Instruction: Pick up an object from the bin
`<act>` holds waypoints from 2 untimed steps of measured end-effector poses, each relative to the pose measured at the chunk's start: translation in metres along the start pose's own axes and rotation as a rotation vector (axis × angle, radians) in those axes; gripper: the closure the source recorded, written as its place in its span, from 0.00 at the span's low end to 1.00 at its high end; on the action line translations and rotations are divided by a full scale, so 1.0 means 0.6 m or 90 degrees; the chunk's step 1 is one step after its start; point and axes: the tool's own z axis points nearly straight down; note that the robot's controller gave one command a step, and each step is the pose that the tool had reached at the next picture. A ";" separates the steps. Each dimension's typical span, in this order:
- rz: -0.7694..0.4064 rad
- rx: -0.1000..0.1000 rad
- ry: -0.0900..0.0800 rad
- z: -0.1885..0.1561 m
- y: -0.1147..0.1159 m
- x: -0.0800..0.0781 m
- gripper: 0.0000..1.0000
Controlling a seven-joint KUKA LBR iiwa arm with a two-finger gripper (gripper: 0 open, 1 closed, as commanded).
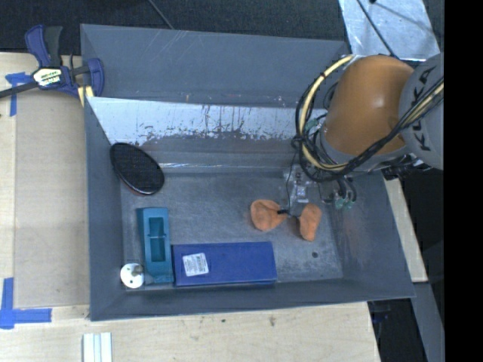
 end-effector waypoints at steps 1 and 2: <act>-0.007 0.000 0.000 -0.014 -0.010 0.005 0.00; -0.010 0.000 0.001 -0.020 -0.016 0.019 0.00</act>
Offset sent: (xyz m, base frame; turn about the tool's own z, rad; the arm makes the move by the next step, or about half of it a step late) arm 0.0000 0.0000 0.0000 0.0000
